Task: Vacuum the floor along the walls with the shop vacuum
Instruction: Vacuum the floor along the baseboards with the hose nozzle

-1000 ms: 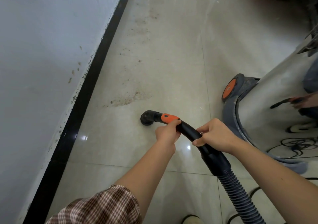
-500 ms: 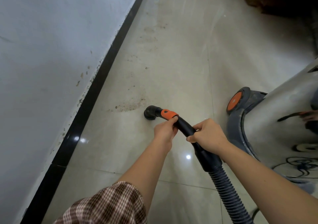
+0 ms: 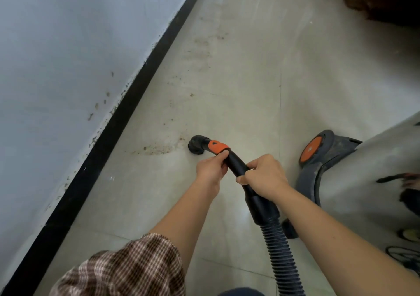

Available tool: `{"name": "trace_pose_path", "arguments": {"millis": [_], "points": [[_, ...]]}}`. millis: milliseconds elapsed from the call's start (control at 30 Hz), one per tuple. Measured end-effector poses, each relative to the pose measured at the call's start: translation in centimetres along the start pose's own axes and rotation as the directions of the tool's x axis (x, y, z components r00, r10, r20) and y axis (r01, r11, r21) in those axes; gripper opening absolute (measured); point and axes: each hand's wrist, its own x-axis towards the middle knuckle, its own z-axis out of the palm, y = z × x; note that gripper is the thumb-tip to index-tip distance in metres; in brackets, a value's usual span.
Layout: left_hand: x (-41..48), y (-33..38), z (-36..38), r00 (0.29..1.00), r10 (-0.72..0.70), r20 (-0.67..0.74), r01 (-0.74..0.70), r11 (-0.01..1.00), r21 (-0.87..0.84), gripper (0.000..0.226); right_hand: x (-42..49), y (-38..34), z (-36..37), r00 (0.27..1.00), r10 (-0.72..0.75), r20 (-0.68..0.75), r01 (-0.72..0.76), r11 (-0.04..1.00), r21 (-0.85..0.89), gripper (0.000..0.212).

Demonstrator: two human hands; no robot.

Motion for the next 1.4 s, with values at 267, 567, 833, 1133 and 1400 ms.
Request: {"name": "trace_pose_path", "arguments": {"millis": [267,567,833,1133,1400], "points": [[0.3,1.6,1.0,0.996,0.021,-0.087,-0.026,0.998,-0.058,0.004,2.1,-0.9,-0.8,0.996,-0.042,0.082,0.040,0.999,0.027,0.009],[1.5,3.5,-1.1,1.000,-0.008,-0.022,0.005,0.992,-0.129,0.009,3.5,-3.2,-0.6,0.986,-0.110,0.129,0.119,0.991,-0.063,0.008],[1.5,3.6,-2.6,1.000,-0.024,-0.013,0.021,0.980,-0.196,0.020,3.4,-3.8,-0.3,0.978,-0.127,0.165,0.142,0.986,-0.086,0.008],[1.2,4.4,-5.3,0.998,-0.025,-0.064,0.011,0.980,-0.198,0.019,3.4,-5.0,1.5,0.960,-0.168,0.226,0.186,0.980,-0.063,0.006],[1.0,5.5,-6.5,0.996,-0.005,-0.090,-0.017,0.972,-0.233,0.032,3.6,-6.2,2.9,0.951,-0.191,0.241,0.213,0.974,-0.071,0.007]]}}
